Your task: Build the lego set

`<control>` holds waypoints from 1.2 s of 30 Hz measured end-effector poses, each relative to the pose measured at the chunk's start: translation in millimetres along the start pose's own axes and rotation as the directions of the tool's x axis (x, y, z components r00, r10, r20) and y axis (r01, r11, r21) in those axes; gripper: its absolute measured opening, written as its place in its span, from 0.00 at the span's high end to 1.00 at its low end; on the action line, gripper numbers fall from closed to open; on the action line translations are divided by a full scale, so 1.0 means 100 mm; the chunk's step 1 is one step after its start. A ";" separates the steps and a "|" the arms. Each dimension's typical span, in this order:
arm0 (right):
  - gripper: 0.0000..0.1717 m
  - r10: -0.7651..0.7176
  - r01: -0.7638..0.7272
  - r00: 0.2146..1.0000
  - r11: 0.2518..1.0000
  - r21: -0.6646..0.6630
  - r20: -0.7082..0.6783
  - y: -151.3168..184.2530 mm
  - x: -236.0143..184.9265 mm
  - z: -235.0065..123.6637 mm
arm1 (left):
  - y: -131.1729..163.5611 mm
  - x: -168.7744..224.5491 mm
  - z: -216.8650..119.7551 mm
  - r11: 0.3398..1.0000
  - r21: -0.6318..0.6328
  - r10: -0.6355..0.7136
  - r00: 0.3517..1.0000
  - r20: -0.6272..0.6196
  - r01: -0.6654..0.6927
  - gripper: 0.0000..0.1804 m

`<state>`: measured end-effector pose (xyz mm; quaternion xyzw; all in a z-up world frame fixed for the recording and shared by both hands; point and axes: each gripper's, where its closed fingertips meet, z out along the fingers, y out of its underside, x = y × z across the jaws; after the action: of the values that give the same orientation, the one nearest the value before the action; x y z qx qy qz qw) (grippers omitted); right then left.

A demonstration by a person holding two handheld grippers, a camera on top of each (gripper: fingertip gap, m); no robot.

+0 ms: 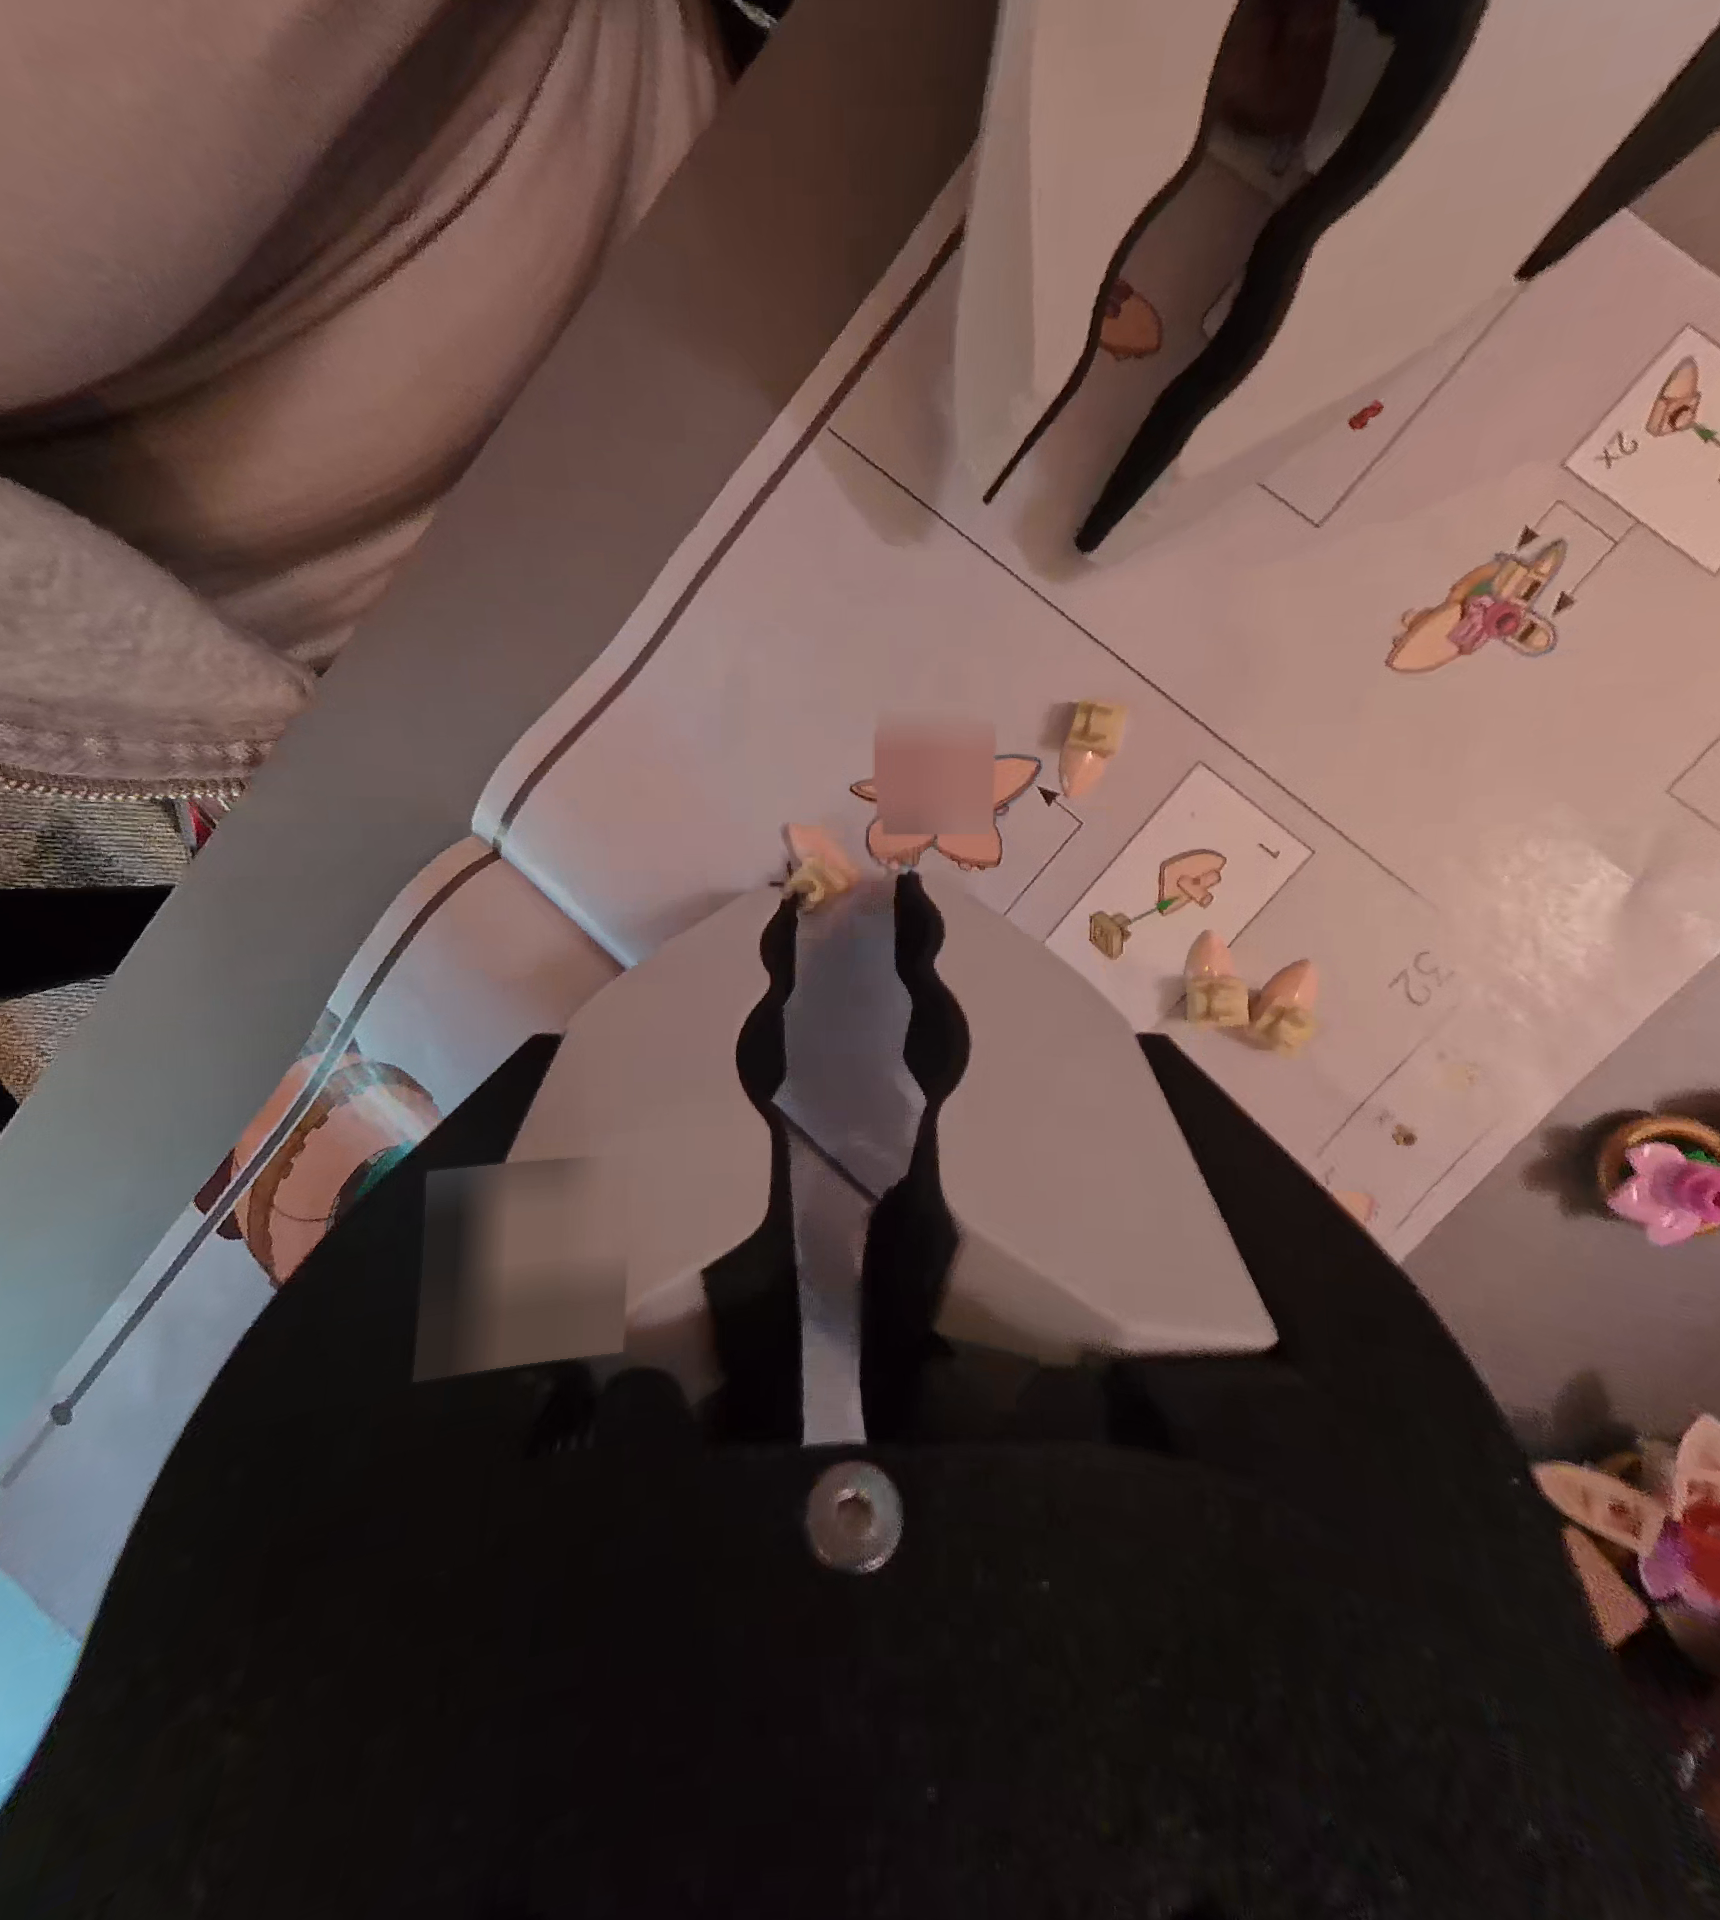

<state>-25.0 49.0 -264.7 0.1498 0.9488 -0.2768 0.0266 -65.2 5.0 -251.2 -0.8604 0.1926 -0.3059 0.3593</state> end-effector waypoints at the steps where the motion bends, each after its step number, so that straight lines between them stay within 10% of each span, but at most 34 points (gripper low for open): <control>1: 0.89 0.003 -0.003 1.000 1.000 -0.008 -0.016 0.02 0.00 -0.02 | 0.00 0.00 0.00 1.000 0.000 0.000 1.000 0.000 0.000 0.91; 21: 0.95 -0.111 0.104 0.989 0.992 -0.075 -0.094 -0.09 0.00 -0.06 | 0.00 0.00 0.01 1.000 0.001 0.003 1.000 0.002 -0.003 0.91; 25: 0.92 0.184 -0.194 0.970 0.980 -0.049 -0.159 -0.11 0.04 -0.09 | 0.00 0.00 0.00 1.000 0.003 -0.001 1.000 0.000 0.001 0.91; 29: 0.88 0.614 -0.606 0.766 0.788 0.104 -0.188 -0.21 -0.06 -0.06 | 0.00 0.00 -0.01 1.000 0.006 -0.006 1.000 -0.003 0.006 0.91; 36: 0.91 0.607 -0.631 0.704 0.773 0.065 -0.369 -0.11 -0.07 -0.07 | -0.02 0.02 -0.03 1.000 0.026 -0.011 1.000 -0.023 0.012 0.91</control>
<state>-21.3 41.9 -251.6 0.5075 0.8392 -0.1869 -0.0558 -65.2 3.7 -247.4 -0.8532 0.1878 -0.3202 0.3664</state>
